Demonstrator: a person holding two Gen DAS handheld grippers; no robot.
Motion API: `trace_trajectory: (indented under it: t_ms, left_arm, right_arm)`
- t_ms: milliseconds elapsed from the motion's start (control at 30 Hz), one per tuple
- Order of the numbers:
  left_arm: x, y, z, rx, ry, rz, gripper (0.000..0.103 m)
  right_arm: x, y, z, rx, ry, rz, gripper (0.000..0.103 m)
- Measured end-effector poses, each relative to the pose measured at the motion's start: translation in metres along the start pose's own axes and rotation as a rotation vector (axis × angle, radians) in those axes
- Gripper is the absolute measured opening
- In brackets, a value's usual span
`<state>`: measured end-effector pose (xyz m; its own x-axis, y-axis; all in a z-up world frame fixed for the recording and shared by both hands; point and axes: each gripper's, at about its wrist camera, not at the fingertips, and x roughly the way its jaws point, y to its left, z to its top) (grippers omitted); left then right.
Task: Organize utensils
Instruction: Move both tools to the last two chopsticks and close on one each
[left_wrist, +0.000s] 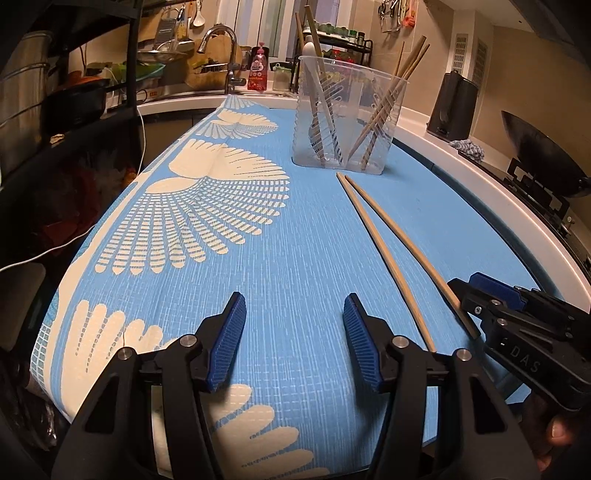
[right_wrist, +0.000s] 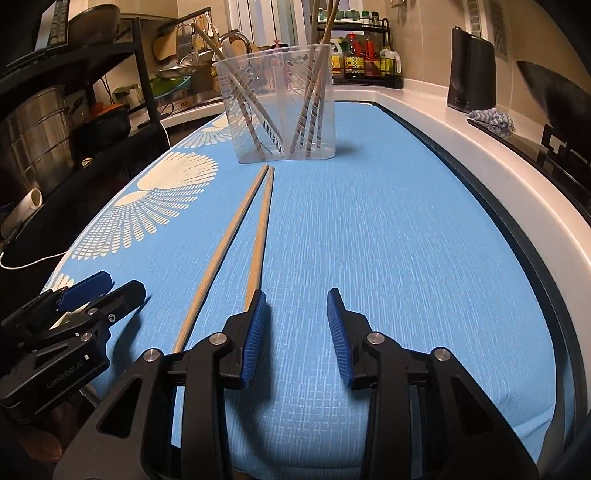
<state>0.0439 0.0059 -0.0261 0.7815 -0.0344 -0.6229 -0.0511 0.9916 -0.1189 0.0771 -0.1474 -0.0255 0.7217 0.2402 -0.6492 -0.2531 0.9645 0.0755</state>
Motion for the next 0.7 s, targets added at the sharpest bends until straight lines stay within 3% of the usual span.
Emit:
trace_trajectory:
  t_ms: [300,467,600,700]
  left_arm:
    - [-0.001,-0.004,-0.001,-0.004,-0.008,-0.003,0.055]
    - [-0.002,-0.003,-0.001,-0.009,-0.012,-0.007,0.055]
    - [-0.001,-0.010,0.004,0.004,-0.016,-0.022,0.053]
    - [-0.001,-0.018,0.010,0.011,-0.020,-0.048,0.053]
  right_arm:
    - [-0.009,-0.002,0.002,0.013,-0.036,0.050,0.035]
    - [-0.004,0.008,-0.003,-0.031,-0.010,0.052,0.033]
    - [-0.006,0.006,-0.004,-0.042,-0.018,0.023,0.010]
    - [-0.009,-0.006,-0.006,-0.010,-0.027,-0.011,0.006]
